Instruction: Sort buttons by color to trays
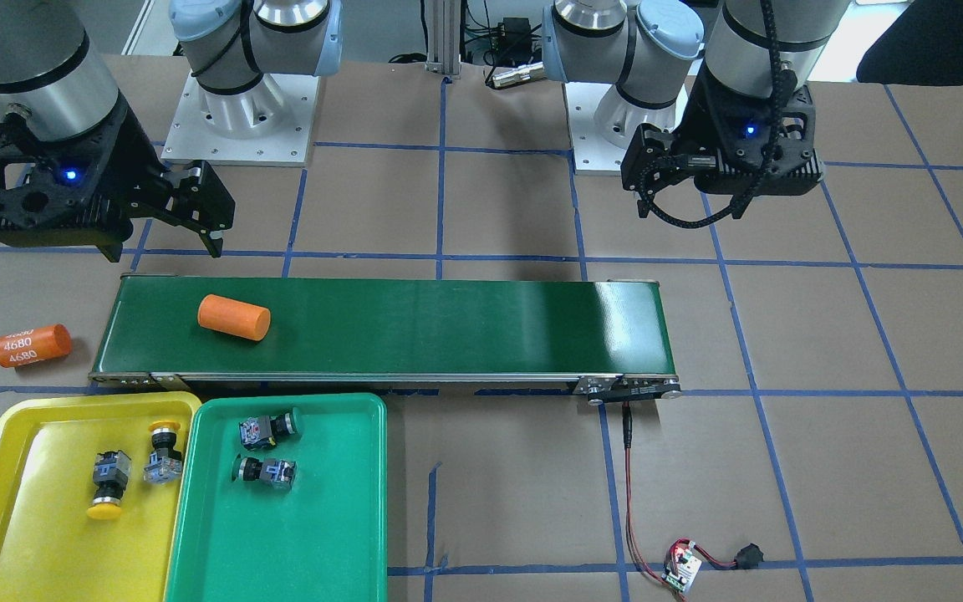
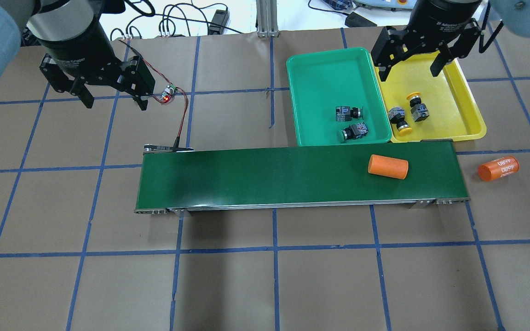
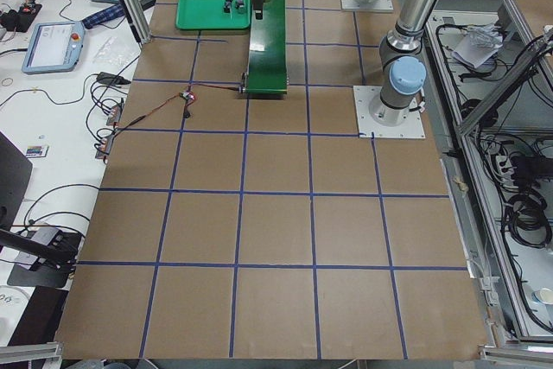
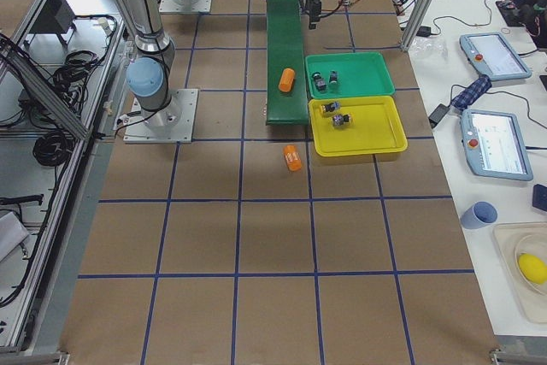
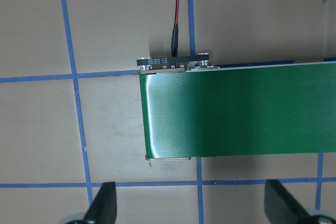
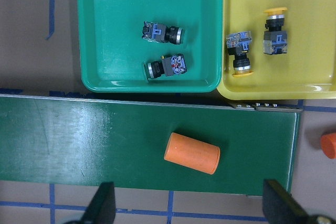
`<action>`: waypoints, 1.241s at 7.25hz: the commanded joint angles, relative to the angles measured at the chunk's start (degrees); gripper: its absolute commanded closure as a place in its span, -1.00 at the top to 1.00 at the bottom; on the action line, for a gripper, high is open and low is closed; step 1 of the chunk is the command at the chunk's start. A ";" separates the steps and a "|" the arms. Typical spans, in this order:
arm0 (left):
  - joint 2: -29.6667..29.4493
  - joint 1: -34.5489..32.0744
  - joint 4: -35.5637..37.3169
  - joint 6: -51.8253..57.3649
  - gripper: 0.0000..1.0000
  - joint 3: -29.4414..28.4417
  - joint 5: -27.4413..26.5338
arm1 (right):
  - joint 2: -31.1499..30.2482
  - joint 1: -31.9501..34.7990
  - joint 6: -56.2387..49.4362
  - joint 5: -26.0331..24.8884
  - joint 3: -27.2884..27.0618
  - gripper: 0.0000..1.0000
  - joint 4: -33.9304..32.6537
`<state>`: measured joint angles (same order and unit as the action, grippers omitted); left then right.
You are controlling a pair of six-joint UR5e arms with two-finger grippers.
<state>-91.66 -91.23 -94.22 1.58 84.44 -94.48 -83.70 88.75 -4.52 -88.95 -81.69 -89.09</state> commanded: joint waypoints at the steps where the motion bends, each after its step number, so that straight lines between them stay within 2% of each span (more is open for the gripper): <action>1: -0.18 0.00 0.00 0.27 1.00 -0.59 0.09 | 0.29 0.02 1.00 0.18 0.04 1.00 0.49; 7: -1.58 1.94 0.62 1.94 1.00 -0.60 0.88 | 0.29 0.02 1.00 0.18 -0.49 1.00 0.59; 9: -0.37 1.94 0.62 2.29 1.00 -0.07 1.06 | 0.21 0.02 1.00 0.18 -0.49 1.00 0.59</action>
